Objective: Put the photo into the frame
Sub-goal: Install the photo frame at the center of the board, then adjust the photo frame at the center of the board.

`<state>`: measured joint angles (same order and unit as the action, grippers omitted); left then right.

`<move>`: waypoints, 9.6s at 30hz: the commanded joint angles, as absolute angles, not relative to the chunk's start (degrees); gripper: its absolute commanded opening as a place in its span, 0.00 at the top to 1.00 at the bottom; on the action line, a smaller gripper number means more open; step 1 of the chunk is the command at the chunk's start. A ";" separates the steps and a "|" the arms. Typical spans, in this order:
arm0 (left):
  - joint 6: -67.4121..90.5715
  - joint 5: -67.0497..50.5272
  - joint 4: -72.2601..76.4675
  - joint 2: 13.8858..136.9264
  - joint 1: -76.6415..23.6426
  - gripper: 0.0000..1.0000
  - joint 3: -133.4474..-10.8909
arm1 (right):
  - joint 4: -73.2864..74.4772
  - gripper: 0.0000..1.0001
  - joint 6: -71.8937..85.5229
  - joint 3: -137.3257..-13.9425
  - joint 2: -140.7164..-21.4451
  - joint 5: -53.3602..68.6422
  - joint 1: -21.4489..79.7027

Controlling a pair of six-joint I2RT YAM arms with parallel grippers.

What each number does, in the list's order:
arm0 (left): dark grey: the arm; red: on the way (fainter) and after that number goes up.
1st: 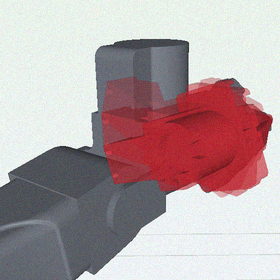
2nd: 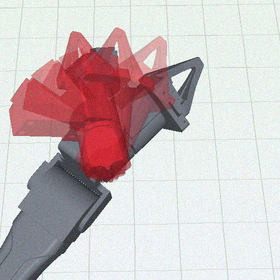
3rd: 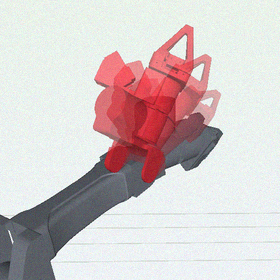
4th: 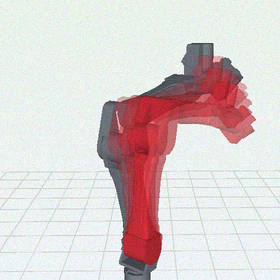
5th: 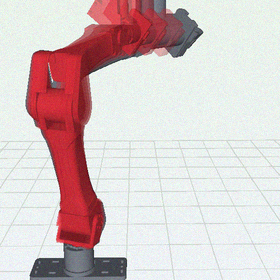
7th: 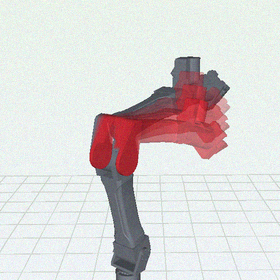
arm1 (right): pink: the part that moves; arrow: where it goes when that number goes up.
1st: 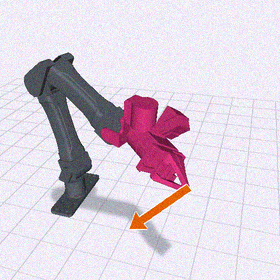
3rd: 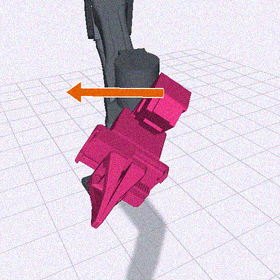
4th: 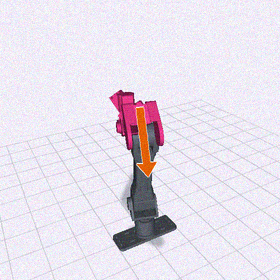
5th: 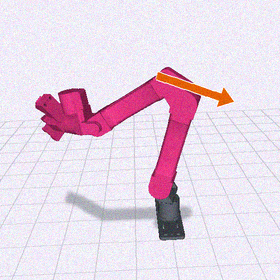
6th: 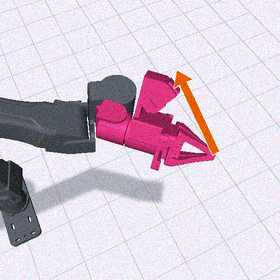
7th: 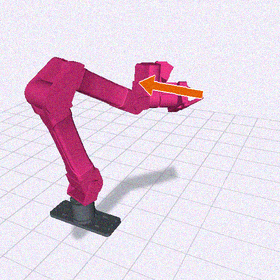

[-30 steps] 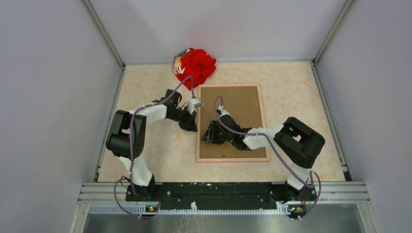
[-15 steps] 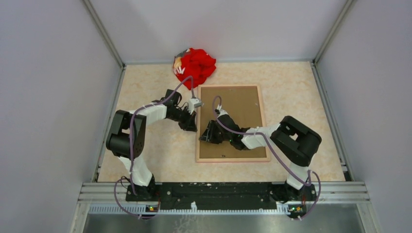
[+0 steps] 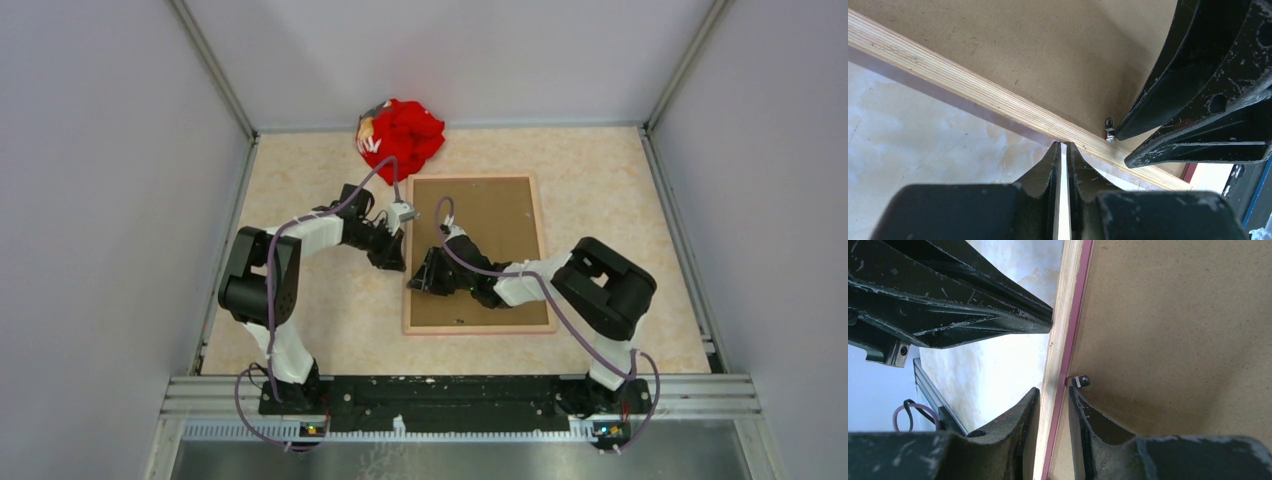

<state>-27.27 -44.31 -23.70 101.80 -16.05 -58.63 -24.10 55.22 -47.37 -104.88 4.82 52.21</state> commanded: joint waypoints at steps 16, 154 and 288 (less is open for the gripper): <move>-28.59 -43.44 -23.62 102.22 -16.35 0.88 -59.81 | -24.10 0.74 53.60 -49.95 -107.89 2.69 53.09; -26.84 -46.16 -27.89 106.92 -12.16 0.85 -73.96 | -7.99 0.38 42.28 -80.44 -112.67 15.59 29.63; -59.14 -47.31 -57.22 92.31 -9.82 0.86 -56.26 | 15.30 0.05 38.93 -56.51 -90.22 8.40 4.28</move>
